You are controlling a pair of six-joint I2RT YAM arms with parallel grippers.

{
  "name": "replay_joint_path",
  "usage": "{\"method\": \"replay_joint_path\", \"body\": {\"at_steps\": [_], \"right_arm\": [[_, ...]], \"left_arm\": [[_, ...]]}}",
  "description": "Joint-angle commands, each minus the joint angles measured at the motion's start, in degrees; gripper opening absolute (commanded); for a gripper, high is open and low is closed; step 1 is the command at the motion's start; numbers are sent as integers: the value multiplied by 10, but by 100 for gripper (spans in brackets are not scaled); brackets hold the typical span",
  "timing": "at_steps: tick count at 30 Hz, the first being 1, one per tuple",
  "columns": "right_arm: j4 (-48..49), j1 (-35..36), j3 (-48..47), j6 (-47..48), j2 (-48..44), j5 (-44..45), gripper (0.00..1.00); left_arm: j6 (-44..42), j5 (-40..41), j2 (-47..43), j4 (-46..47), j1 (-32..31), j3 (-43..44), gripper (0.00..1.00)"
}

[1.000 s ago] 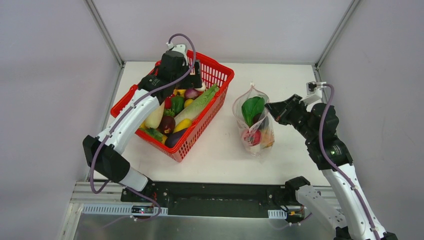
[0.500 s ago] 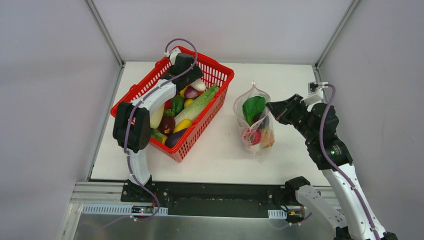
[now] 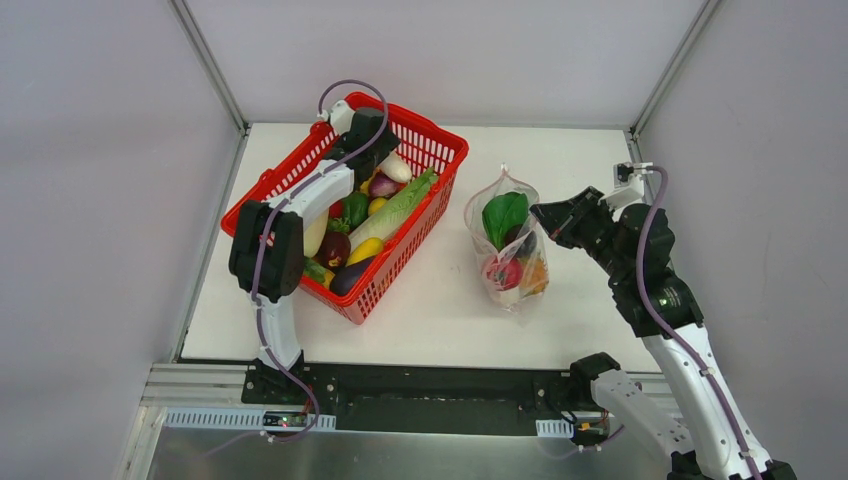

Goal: Place the food in the zip-top bag and seal the zipper
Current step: Pick up the fake vegetable from the bin.

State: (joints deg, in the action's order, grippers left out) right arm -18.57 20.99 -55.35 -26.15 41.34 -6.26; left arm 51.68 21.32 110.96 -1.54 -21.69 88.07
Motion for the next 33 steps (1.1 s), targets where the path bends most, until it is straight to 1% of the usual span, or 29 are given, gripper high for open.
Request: {"method": "replay_joint_path", "body": {"at_steps": [1,4,12,16,21,22,23,26,29,33], "right_arm": [[35,1,-4,-4,-3,1,0],[31,1,-5,-2,-8,4,0],[28,1,-5,1,-13,6,0],[27,1,-5,3,-14,8,0],[23,1,-7,6,-16,9,0],[22,1,-7,6,-17,9,0],[22,1,-8,7,-17,8,0],[20,1,-7,7,-19,8,0],[23,0,-5,5,-19,4,0],[28,0,0,1,-21,-5,0]], "left_arm": [[30,10,5,20,0,-6,69],[30,5,6,18,0,-7,66],[35,13,-4,18,-7,-34,68],[41,17,-5,22,-8,-45,66],[24,13,-19,41,-9,-52,46],[10,10,-31,60,-10,-60,38],[-8,10,-46,79,-13,-70,32],[-47,47,-98,87,-25,-91,28],[-80,58,-150,90,-29,-109,21],[-118,83,-211,100,-40,-143,19]]}}
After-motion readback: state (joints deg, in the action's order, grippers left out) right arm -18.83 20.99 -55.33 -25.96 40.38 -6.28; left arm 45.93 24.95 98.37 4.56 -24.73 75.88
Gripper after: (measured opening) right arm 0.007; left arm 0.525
